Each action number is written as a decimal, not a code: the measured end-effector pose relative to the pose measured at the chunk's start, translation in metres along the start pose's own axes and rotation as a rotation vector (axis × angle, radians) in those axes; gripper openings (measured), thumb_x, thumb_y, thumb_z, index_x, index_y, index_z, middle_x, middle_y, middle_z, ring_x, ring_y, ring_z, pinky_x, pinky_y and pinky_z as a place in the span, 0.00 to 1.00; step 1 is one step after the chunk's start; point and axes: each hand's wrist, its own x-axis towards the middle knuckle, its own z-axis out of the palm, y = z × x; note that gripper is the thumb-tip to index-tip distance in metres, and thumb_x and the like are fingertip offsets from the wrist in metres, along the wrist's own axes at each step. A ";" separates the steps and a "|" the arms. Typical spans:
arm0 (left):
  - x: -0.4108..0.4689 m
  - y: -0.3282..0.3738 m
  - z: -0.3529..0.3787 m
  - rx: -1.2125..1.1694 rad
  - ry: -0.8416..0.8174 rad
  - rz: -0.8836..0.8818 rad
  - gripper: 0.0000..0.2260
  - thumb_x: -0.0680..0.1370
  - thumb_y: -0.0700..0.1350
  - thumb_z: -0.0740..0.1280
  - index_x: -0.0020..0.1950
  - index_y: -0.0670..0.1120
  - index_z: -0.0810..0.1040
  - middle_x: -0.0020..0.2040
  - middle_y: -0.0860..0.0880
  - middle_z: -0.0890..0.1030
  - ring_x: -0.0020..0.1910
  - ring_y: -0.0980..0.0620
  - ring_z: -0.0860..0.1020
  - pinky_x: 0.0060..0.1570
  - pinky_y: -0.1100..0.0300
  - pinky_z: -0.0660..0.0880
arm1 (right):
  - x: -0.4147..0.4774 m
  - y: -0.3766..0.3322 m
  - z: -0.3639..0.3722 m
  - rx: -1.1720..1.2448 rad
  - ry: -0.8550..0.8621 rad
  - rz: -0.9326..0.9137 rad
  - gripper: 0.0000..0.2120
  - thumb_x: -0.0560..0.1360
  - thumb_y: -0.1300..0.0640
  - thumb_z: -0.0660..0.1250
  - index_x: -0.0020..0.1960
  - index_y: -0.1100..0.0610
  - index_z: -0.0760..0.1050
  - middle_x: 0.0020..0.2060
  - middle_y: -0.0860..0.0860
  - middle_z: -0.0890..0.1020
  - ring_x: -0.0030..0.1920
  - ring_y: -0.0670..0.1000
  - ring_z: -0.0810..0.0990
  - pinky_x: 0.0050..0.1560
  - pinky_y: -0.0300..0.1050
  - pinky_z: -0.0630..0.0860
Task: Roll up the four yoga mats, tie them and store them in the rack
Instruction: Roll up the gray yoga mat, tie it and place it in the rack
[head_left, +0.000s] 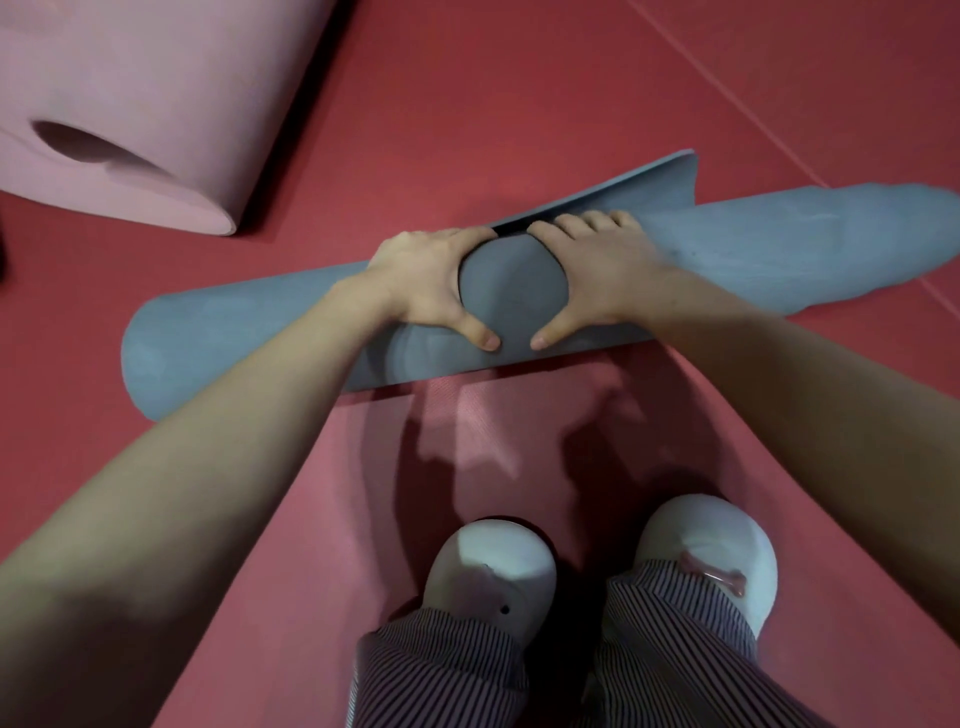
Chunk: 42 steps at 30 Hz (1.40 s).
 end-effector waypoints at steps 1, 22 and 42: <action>0.001 0.000 -0.002 -0.010 -0.003 0.004 0.48 0.55 0.68 0.76 0.71 0.59 0.62 0.66 0.55 0.75 0.63 0.47 0.74 0.62 0.52 0.70 | 0.002 -0.001 -0.004 -0.012 0.000 -0.006 0.57 0.54 0.27 0.70 0.74 0.51 0.55 0.68 0.52 0.68 0.68 0.57 0.65 0.68 0.54 0.59; -0.030 0.002 0.038 -0.205 -0.177 0.051 0.50 0.50 0.74 0.66 0.69 0.58 0.66 0.57 0.54 0.69 0.58 0.54 0.63 0.60 0.54 0.64 | -0.032 -0.014 0.011 0.132 -0.124 -0.104 0.55 0.52 0.29 0.73 0.73 0.46 0.56 0.67 0.49 0.66 0.66 0.53 0.63 0.65 0.50 0.56; 0.034 0.036 0.002 -0.348 -0.485 0.002 0.60 0.59 0.64 0.76 0.79 0.53 0.41 0.78 0.54 0.53 0.76 0.54 0.54 0.73 0.60 0.54 | -0.031 -0.021 0.032 0.495 0.313 0.250 0.32 0.70 0.33 0.59 0.68 0.48 0.70 0.66 0.46 0.72 0.69 0.51 0.62 0.70 0.45 0.46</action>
